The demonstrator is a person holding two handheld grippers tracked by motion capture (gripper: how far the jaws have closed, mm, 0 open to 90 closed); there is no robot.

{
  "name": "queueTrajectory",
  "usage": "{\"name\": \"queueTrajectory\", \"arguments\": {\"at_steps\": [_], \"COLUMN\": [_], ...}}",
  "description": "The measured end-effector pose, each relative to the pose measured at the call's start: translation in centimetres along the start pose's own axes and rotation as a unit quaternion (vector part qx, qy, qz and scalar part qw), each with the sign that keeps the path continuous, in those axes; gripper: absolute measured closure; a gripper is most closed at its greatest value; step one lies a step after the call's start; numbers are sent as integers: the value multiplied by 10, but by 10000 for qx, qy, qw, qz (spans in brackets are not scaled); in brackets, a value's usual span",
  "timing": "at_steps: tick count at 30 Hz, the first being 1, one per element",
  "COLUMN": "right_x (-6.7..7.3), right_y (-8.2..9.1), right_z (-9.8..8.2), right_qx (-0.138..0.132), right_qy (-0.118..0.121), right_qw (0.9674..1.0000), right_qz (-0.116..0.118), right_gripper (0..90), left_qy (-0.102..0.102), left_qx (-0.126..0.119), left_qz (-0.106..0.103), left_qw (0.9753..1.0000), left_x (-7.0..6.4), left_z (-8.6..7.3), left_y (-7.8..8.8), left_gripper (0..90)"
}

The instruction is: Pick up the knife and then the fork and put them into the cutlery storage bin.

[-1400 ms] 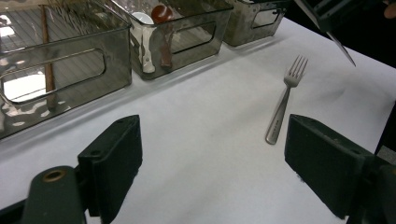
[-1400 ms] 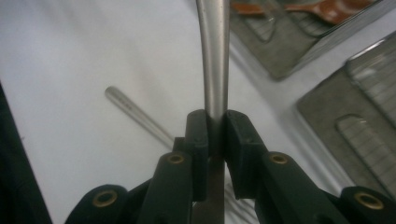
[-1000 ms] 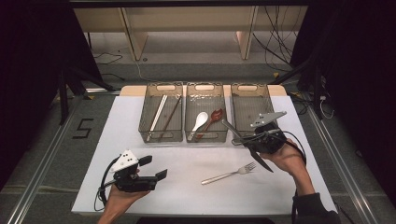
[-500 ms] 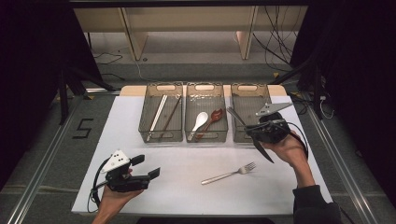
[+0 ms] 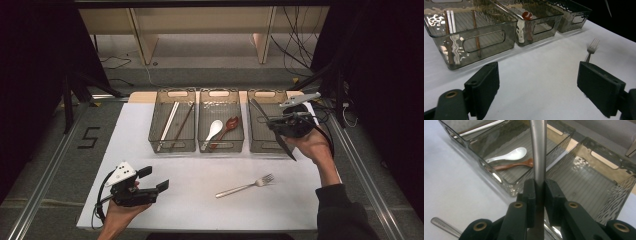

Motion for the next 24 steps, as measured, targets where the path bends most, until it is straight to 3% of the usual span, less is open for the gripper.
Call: {"name": "queueTrajectory", "arguments": {"at_steps": [12,24], "right_x": [-19,-39], "right_y": [-4,-20], "right_z": [23,26], "right_qx": [-155,-270], "right_qy": [-30,-271], "right_qw": [9993,9977], "right_qz": [-337,-555], "right_gripper": [803,802], "left_qy": [5,-4], "left_qx": [20,49], "left_qz": [-32,-59], "left_qw": [10000,10000], "left_x": [0,-1], "left_z": [0,-1], "left_y": [-1,-2], "left_gripper": [178,178]}}
Point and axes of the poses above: each handheld gripper's, and its own axes: y roughly backward along the jaws, z roughly out of its top, x roughly to its left, the point moved 1 cm from there along -y, roughly forward along the jaws, and after that the axes turned 7 degrees about x, right-handed, at the moved point
